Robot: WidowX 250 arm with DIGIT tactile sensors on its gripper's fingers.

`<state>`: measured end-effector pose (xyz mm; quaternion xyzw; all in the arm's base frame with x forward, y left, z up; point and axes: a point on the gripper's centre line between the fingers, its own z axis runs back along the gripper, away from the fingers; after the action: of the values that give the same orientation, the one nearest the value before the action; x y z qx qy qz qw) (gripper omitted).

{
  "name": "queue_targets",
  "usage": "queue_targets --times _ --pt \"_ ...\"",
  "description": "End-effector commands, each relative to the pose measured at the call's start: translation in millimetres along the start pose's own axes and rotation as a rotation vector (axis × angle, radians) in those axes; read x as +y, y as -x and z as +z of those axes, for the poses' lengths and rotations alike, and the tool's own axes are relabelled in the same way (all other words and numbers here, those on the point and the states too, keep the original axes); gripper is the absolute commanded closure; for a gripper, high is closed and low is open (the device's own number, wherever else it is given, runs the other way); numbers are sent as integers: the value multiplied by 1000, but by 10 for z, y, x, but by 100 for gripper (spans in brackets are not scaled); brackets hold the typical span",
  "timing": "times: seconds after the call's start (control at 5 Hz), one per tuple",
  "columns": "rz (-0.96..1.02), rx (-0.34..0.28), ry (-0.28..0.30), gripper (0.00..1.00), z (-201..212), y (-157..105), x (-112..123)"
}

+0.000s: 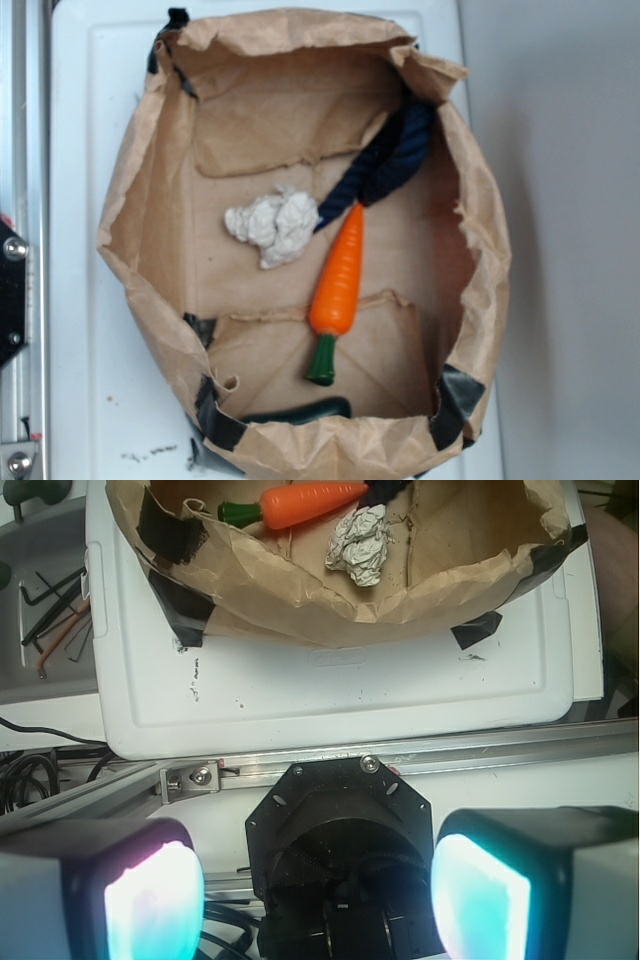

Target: Grab the plastic pickle.

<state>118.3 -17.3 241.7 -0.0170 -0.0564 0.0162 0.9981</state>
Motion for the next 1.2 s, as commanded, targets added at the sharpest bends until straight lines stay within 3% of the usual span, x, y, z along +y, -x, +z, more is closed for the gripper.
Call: queue_targets --times 0.0,0.4,0.6,0.8,1.0 --pt "0 0 0 0 0 0 0" --pt "86 -38 18 0 -137 -844 -119" --pt "153 -47 6 0 -374 -1129 11" --pt "205 -91 69 0 -664 -1392 230" --pt "241 -100 26 0 -961 -1458 434"
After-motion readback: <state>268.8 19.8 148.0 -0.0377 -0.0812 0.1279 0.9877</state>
